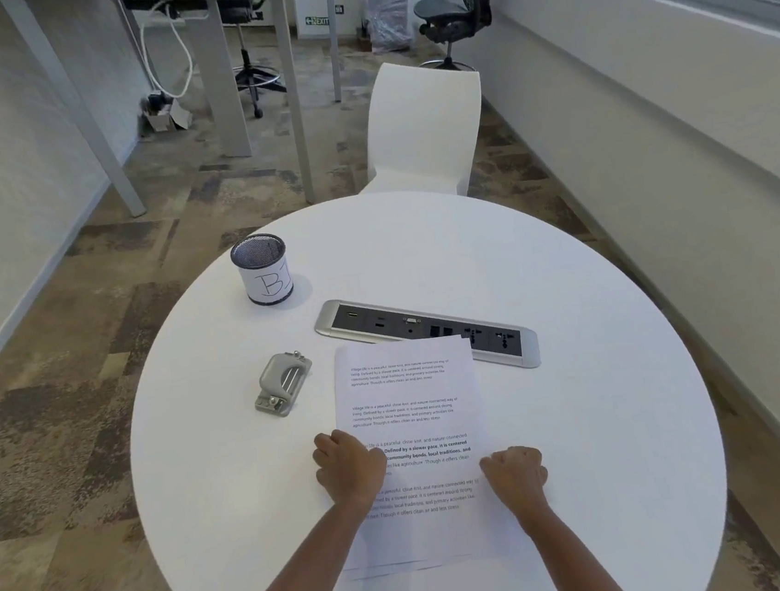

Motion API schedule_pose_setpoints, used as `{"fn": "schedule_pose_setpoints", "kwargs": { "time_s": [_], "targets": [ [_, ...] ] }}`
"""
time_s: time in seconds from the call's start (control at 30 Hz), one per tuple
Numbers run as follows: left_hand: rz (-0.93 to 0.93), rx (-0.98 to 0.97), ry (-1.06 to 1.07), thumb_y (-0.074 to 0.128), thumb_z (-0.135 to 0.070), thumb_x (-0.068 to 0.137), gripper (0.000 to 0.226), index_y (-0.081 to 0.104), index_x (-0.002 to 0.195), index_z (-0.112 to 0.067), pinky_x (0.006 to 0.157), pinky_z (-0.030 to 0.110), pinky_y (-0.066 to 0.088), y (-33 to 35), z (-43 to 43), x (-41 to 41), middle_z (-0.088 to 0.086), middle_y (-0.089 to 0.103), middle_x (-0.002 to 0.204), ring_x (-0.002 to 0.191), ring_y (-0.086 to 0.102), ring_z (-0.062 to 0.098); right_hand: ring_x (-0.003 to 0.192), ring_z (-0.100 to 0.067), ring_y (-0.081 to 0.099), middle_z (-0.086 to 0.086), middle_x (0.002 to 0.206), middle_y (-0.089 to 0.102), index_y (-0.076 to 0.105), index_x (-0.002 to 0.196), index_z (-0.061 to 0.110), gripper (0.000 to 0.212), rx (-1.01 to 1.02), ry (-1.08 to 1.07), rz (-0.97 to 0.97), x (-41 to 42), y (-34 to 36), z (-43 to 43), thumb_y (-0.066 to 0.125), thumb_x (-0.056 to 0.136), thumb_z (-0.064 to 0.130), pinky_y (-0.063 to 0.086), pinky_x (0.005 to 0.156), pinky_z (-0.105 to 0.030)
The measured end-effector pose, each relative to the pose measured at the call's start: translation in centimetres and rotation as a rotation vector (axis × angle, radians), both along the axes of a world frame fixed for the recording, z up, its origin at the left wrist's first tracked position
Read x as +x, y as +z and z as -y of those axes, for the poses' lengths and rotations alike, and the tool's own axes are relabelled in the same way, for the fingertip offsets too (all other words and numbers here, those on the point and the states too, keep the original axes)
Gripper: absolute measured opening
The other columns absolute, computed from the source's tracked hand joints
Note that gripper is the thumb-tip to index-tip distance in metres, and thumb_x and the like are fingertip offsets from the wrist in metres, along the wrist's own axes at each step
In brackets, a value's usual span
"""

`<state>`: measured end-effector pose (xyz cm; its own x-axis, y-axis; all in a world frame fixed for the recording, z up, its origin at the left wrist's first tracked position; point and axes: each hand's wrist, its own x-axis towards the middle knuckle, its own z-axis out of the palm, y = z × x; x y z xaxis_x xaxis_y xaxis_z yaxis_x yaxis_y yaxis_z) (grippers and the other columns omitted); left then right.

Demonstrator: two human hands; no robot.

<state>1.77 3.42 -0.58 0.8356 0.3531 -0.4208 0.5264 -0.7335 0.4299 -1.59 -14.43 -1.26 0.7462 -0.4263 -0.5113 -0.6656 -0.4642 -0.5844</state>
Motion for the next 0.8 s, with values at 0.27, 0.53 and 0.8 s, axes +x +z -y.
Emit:
{"fn": "schedule_pose_setpoints", "kwargs": {
  "time_s": [0.27,0.53,0.8],
  "targets": [
    [-0.002,-0.030,-0.020,0.054,-0.017,0.086,0.043,0.038,0.121,0.002,0.093,0.039,0.043,0.0,0.3,-0.1,0.015,0.034,0.131,0.119,0.039,0.029,0.099,-0.021,0.040,-0.002,0.086,0.044,0.046,0.039,0.019,0.045,0.114,-0.052,0.031,-0.3,0.9,-1.4,0.050,0.083,0.012,0.035,0.089,-0.034],
    [0.014,-0.157,0.028,0.055,-0.016,0.086,0.048,0.037,0.126,0.003,0.096,0.043,0.041,0.0,-0.9,0.6,0.018,0.032,0.134,0.123,0.036,0.034,0.067,-0.018,0.050,-0.010,0.090,0.058,0.047,0.101,0.016,0.016,0.540,-0.212,0.042,-0.2,1.2,0.9,0.053,0.090,0.025,0.035,0.060,-0.027],
    [0.016,-0.173,-0.001,0.058,-0.014,0.085,0.047,0.037,0.124,0.001,0.096,0.043,0.042,-0.2,-1.2,0.4,0.016,0.031,0.133,0.123,0.037,0.032,0.087,-0.030,0.070,-0.013,0.095,0.073,0.067,0.098,0.004,0.018,0.657,-0.090,0.098,-0.1,1.3,0.8,0.061,0.085,0.015,0.056,0.072,-0.034]
  ]
}}
